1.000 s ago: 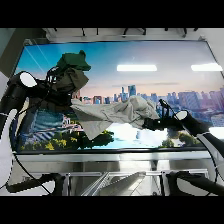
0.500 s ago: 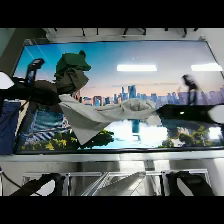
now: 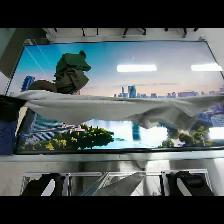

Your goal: Fold the shirts.

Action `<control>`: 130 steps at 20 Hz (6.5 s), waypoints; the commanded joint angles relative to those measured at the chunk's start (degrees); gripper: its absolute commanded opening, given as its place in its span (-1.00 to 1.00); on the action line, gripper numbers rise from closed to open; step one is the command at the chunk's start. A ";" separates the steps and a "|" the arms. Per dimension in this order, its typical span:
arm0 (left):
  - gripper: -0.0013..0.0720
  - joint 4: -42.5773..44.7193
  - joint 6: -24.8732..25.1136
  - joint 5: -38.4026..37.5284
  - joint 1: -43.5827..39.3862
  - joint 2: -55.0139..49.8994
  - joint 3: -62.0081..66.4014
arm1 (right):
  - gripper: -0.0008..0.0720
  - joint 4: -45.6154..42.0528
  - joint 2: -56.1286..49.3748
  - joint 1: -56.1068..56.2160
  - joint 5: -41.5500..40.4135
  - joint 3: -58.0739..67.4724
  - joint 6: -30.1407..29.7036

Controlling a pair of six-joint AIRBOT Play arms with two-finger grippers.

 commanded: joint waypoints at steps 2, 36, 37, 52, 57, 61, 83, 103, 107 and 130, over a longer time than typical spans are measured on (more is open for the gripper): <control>-0.92 3.54 -3.89 -6.45 0.09 4.55 16.31 | -0.93 -4.39 -8.33 -0.04 13.00 28.39 -3.78; 0.95 7.80 -3.74 13.73 2.12 -40.72 -7.04 | 0.94 24.87 -54.40 -7.06 -14.82 1.44 -15.30; 0.95 7.74 -3.74 12.55 4.07 -37.55 -9.97 | 0.93 24.85 -52.02 -8.68 -9.22 0.83 -15.41; 0.55 -14.36 15.10 13.18 25.94 -38.97 -52.17 | 0.94 30.47 -22.64 -11.06 -12.46 -22.67 -16.61; 0.48 -14.73 15.15 14.86 21.40 -40.74 -52.19 | 0.93 30.45 -22.67 -11.06 -12.44 -22.67 -16.44; -0.89 -17.84 15.13 19.67 14.23 -40.74 -52.15 | 0.93 30.45 -22.67 -11.06 -12.41 -22.67 -16.44; -0.91 -17.11 2.43 12.48 13.31 -8.48 -45.03 | 0.93 20.50 -9.05 -25.05 -16.00 -73.09 -17.11; -0.91 -17.11 2.51 11.06 13.31 -6.56 -45.03 | -0.92 37.51 -25.05 -24.85 -27.71 -76.39 -26.82; -0.91 -17.53 2.49 9.07 13.33 -5.31 -44.94 | -0.93 37.77 -18.23 -24.92 -18.49 -69.59 -26.71; -0.91 -8.74 -10.25 -14.27 13.16 -14.69 47.65 | -0.93 12.04 -7.76 -23.32 -1.84 27.47 -13.60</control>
